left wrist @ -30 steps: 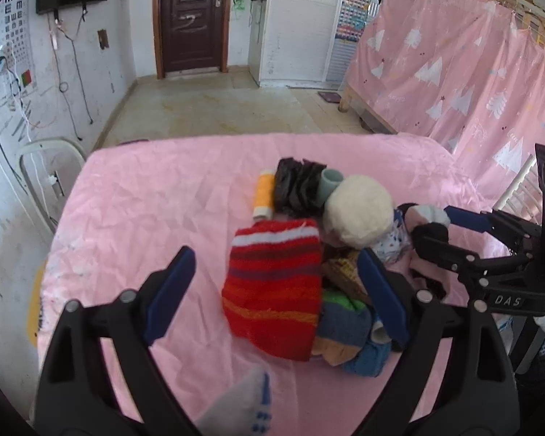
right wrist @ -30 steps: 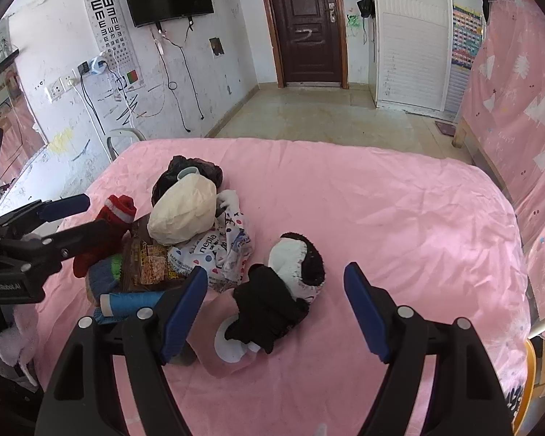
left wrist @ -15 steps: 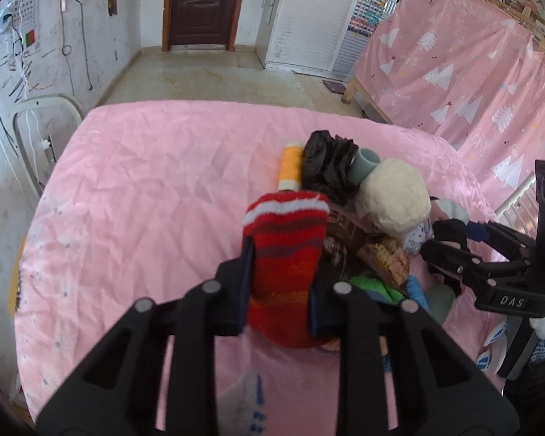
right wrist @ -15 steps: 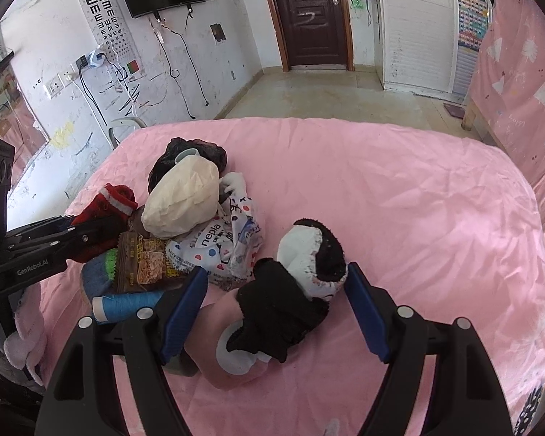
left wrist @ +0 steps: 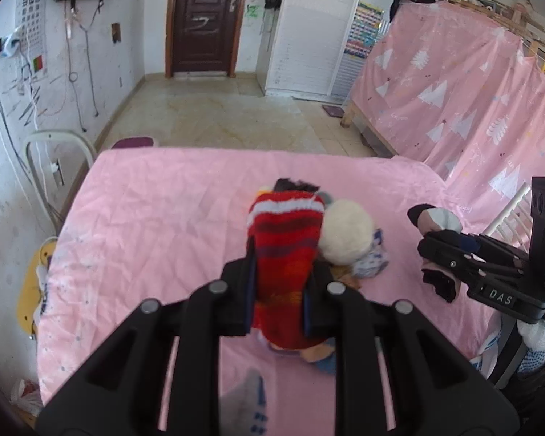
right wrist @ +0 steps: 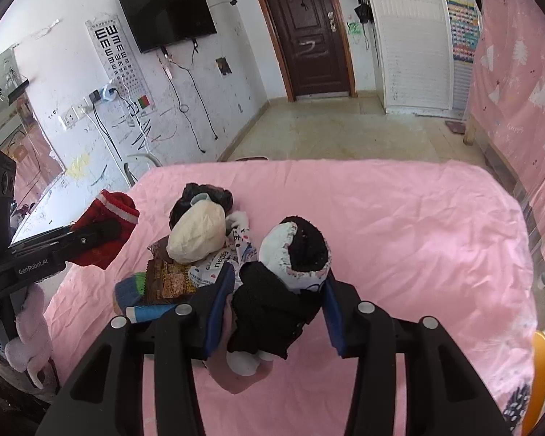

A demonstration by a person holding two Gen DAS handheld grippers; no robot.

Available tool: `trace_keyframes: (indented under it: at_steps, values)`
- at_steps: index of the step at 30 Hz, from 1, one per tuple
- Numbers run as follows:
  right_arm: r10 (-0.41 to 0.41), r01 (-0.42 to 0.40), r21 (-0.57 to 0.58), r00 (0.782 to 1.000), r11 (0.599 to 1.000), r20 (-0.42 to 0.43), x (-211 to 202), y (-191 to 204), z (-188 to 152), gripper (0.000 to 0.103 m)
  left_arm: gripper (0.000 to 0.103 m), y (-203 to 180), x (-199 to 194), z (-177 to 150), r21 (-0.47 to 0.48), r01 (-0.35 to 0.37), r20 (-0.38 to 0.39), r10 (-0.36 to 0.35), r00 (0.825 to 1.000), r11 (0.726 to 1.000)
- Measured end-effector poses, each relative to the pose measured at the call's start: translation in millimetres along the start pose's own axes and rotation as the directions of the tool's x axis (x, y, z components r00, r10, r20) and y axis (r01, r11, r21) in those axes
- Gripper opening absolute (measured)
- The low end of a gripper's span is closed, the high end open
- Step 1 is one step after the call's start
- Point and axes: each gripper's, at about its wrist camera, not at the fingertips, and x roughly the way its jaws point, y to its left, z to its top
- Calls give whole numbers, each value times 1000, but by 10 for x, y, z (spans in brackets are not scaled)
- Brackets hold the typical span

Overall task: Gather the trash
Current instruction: 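Grasp the striped sock with the left tool while the right tool grasps the plush toy, then carry both items to the orange bucket and release them inside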

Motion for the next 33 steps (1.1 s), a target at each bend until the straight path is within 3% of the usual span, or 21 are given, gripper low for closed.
trace_keyframes:
  at_steps: [10, 21, 27, 33]
  values:
    - [-43, 40, 40, 996, 998, 83, -504, -417, -44, 36, 18, -560, -36, 132, 78, 38, 22, -40, 999, 996]
    - [-120, 101, 120, 979, 988, 164, -1062, -1117, -290, 36, 18, -1399, 138, 214, 177, 136, -27, -134, 991, 975]
    - [-183, 152, 179, 968, 972, 173, -1309, -1488, -505, 36, 18, -1917, 331, 218, 213, 215, -80, -203, 976, 953]
    - [-266, 228, 226, 951, 947, 156, -1542, -1875, -796, 36, 18, -2537, 537, 127, 254, 310, -156, -277, 948, 916]
